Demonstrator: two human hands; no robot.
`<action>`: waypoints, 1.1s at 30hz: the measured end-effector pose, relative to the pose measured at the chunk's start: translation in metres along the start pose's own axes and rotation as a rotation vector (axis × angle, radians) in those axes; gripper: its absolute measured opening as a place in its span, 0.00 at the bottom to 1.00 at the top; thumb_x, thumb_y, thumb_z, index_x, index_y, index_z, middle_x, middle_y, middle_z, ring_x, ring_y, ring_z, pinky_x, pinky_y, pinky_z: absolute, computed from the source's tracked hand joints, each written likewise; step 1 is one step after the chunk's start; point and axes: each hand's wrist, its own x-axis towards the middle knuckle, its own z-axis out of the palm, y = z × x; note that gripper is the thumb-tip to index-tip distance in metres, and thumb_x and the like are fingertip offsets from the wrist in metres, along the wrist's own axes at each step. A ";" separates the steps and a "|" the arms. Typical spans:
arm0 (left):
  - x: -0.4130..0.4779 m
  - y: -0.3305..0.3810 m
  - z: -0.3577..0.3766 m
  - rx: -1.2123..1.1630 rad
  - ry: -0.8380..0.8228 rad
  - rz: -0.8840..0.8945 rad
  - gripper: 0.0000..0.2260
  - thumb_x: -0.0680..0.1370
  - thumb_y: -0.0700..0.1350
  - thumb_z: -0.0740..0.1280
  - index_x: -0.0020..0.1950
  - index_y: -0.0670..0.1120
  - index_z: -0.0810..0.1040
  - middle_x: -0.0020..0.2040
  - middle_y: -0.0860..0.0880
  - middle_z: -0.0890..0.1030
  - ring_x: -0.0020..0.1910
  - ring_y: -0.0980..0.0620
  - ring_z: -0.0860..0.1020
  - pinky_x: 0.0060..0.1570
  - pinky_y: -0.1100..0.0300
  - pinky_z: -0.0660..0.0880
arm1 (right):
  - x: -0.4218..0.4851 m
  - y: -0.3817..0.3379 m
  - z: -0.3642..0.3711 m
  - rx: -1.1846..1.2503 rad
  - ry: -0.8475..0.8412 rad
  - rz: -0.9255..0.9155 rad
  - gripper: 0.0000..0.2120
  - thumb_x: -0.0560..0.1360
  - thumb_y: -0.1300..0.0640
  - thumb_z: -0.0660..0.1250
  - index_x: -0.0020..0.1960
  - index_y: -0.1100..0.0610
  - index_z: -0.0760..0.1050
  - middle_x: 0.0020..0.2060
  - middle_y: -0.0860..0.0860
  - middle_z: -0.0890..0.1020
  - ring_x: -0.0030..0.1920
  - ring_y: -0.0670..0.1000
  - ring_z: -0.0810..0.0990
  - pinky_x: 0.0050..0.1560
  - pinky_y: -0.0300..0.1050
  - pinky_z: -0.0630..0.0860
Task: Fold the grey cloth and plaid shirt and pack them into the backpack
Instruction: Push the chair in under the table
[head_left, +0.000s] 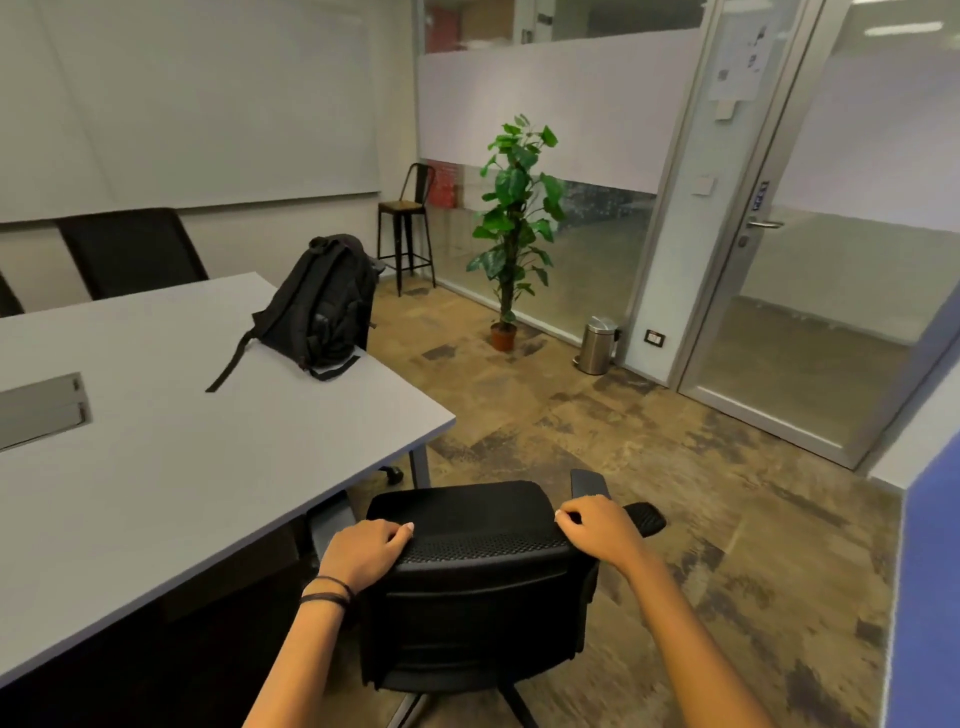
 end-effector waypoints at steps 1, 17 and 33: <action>-0.002 0.003 -0.001 -0.001 0.009 -0.013 0.21 0.81 0.57 0.49 0.50 0.51 0.79 0.51 0.49 0.82 0.49 0.51 0.79 0.47 0.57 0.73 | 0.001 0.002 -0.001 -0.013 -0.004 -0.001 0.19 0.79 0.50 0.55 0.31 0.57 0.63 0.24 0.50 0.66 0.25 0.49 0.64 0.29 0.40 0.56; -0.028 0.019 0.002 -0.110 -0.037 -0.111 0.20 0.81 0.56 0.50 0.57 0.52 0.80 0.53 0.50 0.81 0.51 0.52 0.78 0.50 0.61 0.71 | -0.017 0.003 0.007 -0.089 0.156 0.002 0.23 0.81 0.50 0.51 0.28 0.54 0.60 0.28 0.46 0.65 0.31 0.49 0.66 0.43 0.46 0.65; -0.078 0.003 0.007 -0.148 -0.024 -0.135 0.19 0.81 0.56 0.52 0.58 0.51 0.79 0.53 0.51 0.81 0.46 0.57 0.76 0.50 0.62 0.73 | -0.048 -0.020 0.025 -0.109 0.217 -0.112 0.16 0.78 0.53 0.55 0.32 0.56 0.66 0.31 0.48 0.69 0.34 0.48 0.68 0.35 0.43 0.62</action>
